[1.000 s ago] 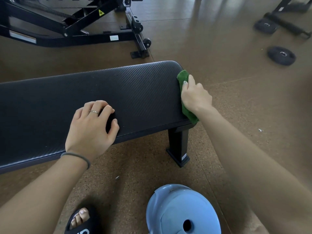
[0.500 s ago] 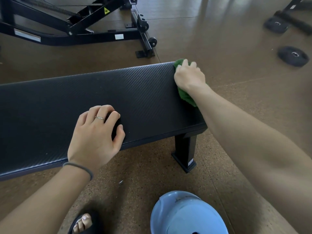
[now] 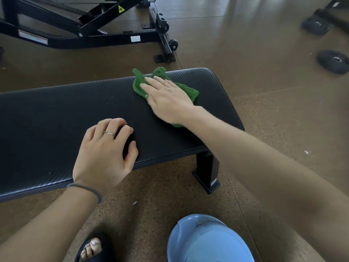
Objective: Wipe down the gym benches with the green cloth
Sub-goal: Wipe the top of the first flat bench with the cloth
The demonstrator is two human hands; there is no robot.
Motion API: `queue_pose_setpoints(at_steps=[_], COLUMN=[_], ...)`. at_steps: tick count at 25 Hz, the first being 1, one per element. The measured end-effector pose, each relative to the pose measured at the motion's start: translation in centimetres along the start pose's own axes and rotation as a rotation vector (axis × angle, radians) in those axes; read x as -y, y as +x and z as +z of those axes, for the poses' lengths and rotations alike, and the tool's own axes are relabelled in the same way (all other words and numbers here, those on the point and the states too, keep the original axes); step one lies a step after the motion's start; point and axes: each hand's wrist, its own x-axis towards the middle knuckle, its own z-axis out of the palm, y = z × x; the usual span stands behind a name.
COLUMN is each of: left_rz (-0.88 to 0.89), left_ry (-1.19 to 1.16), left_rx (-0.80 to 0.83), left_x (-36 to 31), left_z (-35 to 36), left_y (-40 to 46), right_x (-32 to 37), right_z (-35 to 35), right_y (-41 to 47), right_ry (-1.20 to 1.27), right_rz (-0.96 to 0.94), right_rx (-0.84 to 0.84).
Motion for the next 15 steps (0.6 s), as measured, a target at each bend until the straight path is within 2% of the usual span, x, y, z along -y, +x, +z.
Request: queue_pose_setpoints(at_steps=[2,7,10,12,15], left_rz=[-0.012,-0.018,-0.018,-0.018,-0.021], left_ry=[-0.004,-0.006,-0.005,0.0,0.004], left_rx=[0.003,-0.005,-0.001,-0.001,0.025], left_x=[0.1,0.0,0.0,0.0,-0.1], left_z=[0.0,0.1,0.1,0.1,-0.1], left_y=[0.0,0.0,-0.1,-0.1,0.0], right_x=[-1.8,-8.7,-6.4,-2.5,0.4], right_z=[-0.9,-2.9,-1.8,-0.3,0.6], right_y=[0.7,2.1,0.5,-2.4,-5.9], right_ry=[0.002,-0.032,0.002,-0.011,0.007], right_rz=[0.006,0.267,0.405,0.35,0.09], right_rx=[0.009,-0.046,-0.079,-0.097,-0.044])
